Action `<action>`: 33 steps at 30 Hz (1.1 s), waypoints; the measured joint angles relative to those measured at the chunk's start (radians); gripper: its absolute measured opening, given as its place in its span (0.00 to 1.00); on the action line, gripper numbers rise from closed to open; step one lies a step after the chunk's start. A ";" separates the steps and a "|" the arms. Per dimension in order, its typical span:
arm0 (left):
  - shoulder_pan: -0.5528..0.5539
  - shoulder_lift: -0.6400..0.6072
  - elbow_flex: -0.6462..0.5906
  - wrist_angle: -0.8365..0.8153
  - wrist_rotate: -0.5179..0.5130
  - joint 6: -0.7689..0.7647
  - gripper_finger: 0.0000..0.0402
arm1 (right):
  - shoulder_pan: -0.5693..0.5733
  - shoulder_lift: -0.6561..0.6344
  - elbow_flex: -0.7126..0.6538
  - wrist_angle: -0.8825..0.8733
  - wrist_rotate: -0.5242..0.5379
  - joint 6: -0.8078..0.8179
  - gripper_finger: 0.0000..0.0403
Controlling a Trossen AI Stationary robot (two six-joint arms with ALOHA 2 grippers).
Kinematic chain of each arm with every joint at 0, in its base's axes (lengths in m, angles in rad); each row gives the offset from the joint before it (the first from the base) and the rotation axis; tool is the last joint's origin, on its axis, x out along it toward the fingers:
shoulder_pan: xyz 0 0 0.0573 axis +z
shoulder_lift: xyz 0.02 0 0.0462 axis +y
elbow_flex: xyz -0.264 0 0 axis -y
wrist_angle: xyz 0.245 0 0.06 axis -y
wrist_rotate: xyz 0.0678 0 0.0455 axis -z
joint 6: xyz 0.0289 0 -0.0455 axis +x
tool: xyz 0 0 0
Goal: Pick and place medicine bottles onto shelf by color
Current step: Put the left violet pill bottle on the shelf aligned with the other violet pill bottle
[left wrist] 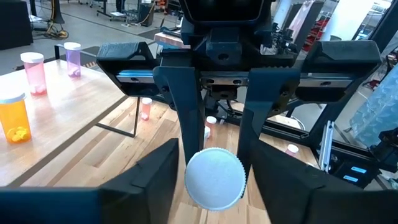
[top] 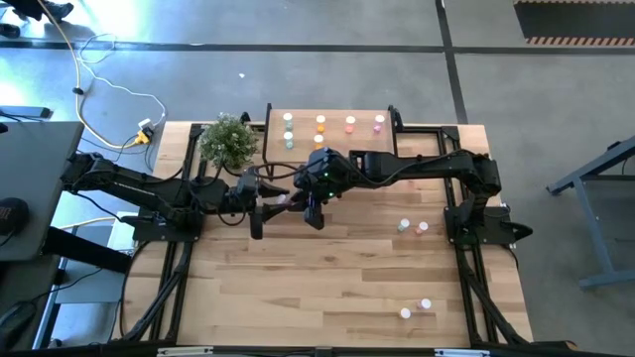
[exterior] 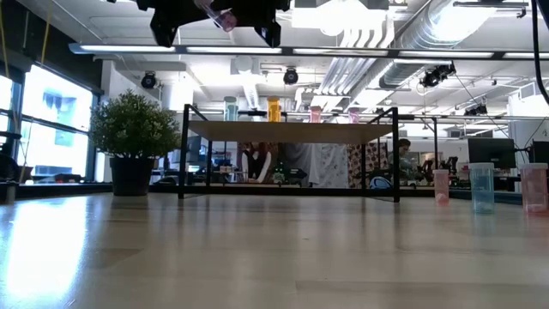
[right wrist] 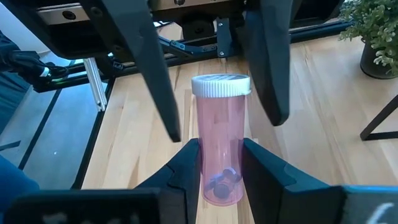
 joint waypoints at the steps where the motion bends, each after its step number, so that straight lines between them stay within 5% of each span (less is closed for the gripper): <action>1: 0.000 0.000 0.000 0.000 0.000 0.000 0.51 | 0.000 0.000 0.000 0.001 0.000 0.000 0.22; 11: 0.000 0.000 0.015 -0.003 -0.025 -0.001 0.68 | -0.001 0.000 0.000 -0.015 0.026 0.011 0.22; 33: 0.069 -0.008 0.166 -0.183 -0.079 0.096 0.68 | -0.073 -0.082 -0.001 -0.198 0.074 -0.028 0.22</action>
